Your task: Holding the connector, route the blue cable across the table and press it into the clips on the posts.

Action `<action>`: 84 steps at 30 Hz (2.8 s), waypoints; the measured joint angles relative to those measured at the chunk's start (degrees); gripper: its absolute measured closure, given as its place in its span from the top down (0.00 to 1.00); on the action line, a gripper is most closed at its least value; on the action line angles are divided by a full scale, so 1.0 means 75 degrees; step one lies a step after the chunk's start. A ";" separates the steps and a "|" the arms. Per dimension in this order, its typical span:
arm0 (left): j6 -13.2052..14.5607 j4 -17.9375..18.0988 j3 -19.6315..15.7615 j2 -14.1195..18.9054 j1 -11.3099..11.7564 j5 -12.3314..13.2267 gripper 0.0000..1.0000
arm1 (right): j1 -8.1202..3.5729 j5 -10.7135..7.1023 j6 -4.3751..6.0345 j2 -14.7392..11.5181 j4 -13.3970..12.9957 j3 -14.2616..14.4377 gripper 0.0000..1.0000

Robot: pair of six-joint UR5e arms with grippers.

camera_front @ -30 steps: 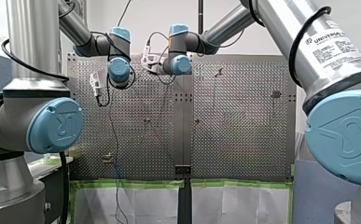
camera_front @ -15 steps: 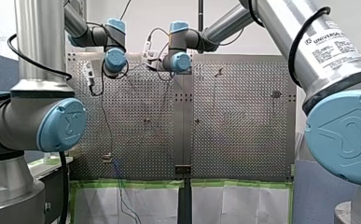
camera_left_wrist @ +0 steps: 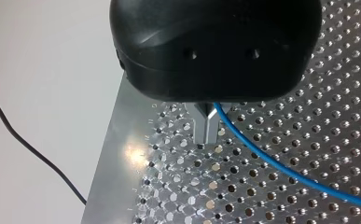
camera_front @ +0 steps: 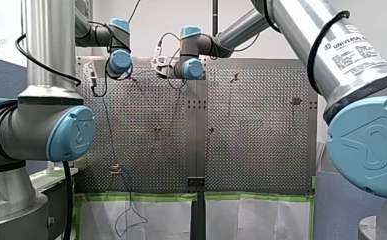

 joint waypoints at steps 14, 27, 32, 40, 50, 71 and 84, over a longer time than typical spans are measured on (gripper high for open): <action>0.0176 0.0210 0.0126 -0.0354 0.0088 0.0581 0.00 | 0.0017 -0.0070 0.0085 0.0242 -0.0003 -0.0263 0.00; 0.0179 0.0193 0.0361 -0.0610 0.0223 0.0492 0.00 | -0.0024 -0.0043 0.0110 0.0324 -0.0001 -0.0526 0.00; 0.0182 0.0106 0.0411 -0.0612 0.0282 0.0508 0.00 | -0.0026 -0.0026 0.0133 0.0334 -0.0006 -0.0577 0.00; 0.0194 0.0171 0.0494 -0.0744 0.0405 0.0764 0.00 | -0.0027 0.0061 0.0144 0.0344 0.0001 -0.0609 0.00; 0.0169 0.0203 0.0801 -0.1072 0.0670 0.1007 0.00 | -0.0081 0.0169 0.0145 0.0354 0.0004 -0.0612 0.00; 0.0704 0.0346 0.1205 -0.1771 0.1702 0.2211 0.00 | -0.0297 0.0303 0.0094 0.0372 0.0005 -0.0611 0.00; 0.0827 0.0285 0.1301 -0.1981 0.1785 0.3120 0.00 | -0.0330 0.0302 0.0080 0.0384 0.0007 -0.0612 0.00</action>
